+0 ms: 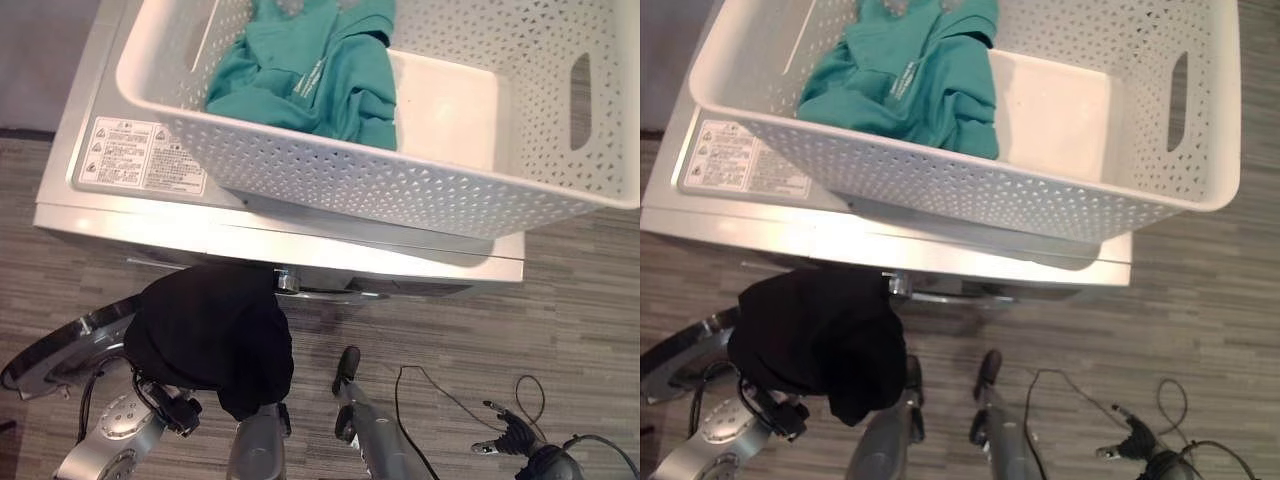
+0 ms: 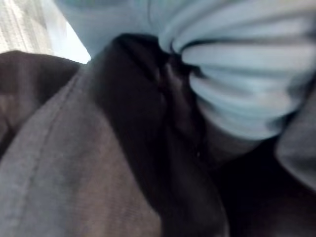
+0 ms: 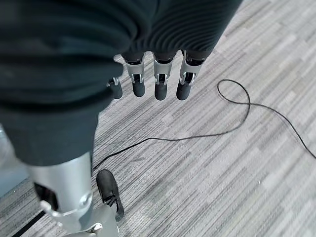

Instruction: Grab the laundry basket,head to the washer,open it,put in the laundry and shut it.

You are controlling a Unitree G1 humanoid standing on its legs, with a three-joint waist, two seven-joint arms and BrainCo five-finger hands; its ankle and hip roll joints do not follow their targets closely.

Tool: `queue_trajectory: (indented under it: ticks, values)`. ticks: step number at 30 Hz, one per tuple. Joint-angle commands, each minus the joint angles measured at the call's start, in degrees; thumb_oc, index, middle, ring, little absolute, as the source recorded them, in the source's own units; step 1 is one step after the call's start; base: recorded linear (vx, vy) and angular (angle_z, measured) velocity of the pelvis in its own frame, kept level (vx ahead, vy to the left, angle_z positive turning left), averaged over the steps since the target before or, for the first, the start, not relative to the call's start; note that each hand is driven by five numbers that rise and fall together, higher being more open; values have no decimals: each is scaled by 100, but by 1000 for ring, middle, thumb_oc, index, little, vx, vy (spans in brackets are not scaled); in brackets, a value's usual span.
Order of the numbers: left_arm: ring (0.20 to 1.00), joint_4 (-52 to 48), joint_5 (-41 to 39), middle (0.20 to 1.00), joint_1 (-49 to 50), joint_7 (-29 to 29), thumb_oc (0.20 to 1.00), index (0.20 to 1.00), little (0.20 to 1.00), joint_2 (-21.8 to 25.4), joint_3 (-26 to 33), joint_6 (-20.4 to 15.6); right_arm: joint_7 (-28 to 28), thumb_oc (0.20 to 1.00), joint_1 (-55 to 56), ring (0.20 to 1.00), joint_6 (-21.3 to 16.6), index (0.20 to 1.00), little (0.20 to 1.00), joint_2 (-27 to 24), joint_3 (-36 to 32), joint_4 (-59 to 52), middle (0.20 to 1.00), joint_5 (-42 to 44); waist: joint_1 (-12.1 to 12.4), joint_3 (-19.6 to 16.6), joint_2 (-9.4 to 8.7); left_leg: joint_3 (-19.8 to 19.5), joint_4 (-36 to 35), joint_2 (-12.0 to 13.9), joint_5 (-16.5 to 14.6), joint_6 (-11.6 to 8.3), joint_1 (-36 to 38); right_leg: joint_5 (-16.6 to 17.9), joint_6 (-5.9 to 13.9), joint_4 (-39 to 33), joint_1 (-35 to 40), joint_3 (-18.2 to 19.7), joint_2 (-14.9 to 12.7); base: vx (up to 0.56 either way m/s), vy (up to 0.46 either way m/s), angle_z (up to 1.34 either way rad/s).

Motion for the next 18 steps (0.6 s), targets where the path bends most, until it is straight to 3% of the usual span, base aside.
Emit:
queue_trajectory:
  ticks: [1, 10, 18]
  values:
    - [200, -377, -46, 200, 151, -18, 200, 200, 200, 47, 43, -296, -55, 1000, -5, 1000, -74, 1000, 1000, -224, 57, -78, 1000, 72, -31, -145, -151, -413, 43, -136, 335, -58, -400, -551, 466, 891, -11, 202, -340, 45, -112, 18]
    - [200, -93, 170, 200, 747, -188, 200, 200, 200, 249, -109, -159, -43, 1000, -131, 1000, -101, 1000, 1000, -264, 230, 37, 1000, 187, 113, -318, 0, -633, -543, -116, 690, -150, -168, -872, 358, 1074, 103, -139, -214, 10, -45, 21]
    - [200, 462, 707, 200, 226, 120, 200, 200, 200, -33, -697, -171, -86, 1000, -417, 1000, -198, 1000, 1000, -272, 342, -535, 1000, 615, 60, -106, -85, -731, -353, -53, 676, -102, -474, -1021, 286, 1587, -346, -307, -183, -46, -40, 20]
